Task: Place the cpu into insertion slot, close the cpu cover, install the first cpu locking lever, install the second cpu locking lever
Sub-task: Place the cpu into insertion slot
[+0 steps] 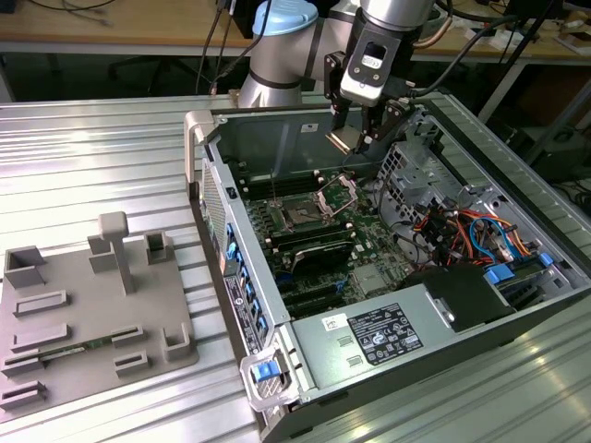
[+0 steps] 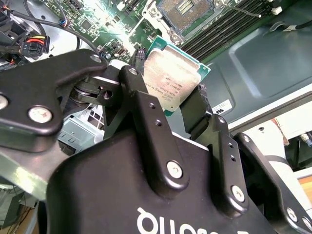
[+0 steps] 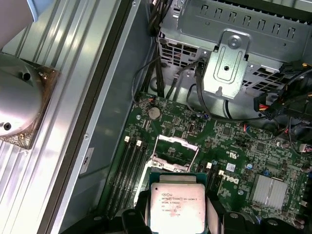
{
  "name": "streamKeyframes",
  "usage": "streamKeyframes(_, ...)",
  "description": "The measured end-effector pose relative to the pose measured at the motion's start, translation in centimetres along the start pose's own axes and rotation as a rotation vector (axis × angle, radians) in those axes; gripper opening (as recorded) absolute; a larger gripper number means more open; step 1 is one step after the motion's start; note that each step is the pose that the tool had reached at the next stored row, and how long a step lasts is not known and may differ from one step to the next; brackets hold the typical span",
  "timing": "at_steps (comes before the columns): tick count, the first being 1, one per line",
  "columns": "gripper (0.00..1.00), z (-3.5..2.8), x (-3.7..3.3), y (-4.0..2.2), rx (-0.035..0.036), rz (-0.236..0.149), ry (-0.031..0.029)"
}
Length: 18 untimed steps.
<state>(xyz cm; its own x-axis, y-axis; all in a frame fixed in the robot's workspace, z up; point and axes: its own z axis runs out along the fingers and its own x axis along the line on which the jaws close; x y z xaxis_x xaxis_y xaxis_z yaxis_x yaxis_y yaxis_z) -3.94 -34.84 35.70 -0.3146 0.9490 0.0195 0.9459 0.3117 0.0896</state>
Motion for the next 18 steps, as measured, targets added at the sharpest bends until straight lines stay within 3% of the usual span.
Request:
streamKeyframes(6,0.55,0.02,0.0,0.0,-0.0002,0.006,-0.0005)
streamKeyframes(12,0.55,0.12,0.0,-0.03,-0.0012,0.066,-0.006)
streamKeyframes(18,0.55,0.15,0.03,-0.13,-0.0014,0.07,-0.0063)
